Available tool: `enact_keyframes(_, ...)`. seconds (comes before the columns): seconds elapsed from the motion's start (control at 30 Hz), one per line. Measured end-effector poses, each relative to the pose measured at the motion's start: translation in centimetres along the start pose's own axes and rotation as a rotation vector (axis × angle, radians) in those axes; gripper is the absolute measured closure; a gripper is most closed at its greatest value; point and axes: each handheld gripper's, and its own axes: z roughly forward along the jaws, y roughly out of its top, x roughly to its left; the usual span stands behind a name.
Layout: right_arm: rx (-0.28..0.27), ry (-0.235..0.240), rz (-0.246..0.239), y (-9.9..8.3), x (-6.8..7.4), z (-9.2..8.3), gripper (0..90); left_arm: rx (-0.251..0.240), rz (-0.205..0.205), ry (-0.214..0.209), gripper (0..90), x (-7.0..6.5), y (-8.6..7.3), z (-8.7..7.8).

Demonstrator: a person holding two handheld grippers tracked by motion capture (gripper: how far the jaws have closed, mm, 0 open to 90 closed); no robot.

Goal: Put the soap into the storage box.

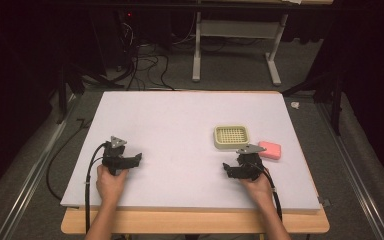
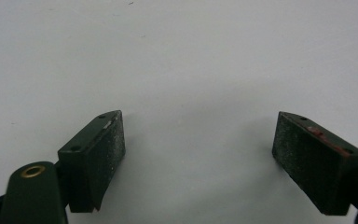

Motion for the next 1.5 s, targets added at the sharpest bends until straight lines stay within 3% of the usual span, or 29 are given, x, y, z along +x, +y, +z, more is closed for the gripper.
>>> enact_keyframes(0.33, 0.006, 0.003, 0.041, 0.0, -0.2, -0.3, 16.6, 0.001, 0.001, 0.0, 17.4, 0.0, 0.0, 0.0)
enact_keyframes(0.93, -0.061, -0.035, 0.115, -0.6, -1.7, -3.2, 16.9, 0.002, 0.001, 0.0, 17.4, 0.0, 0.0, 0.0)
enact_keyframes(1.5, -0.121, -0.129, 0.203, -1.8, -4.3, -5.8, 16.3, 0.0, 0.0, 0.0, 17.4, 0.0, 0.0, 0.0)
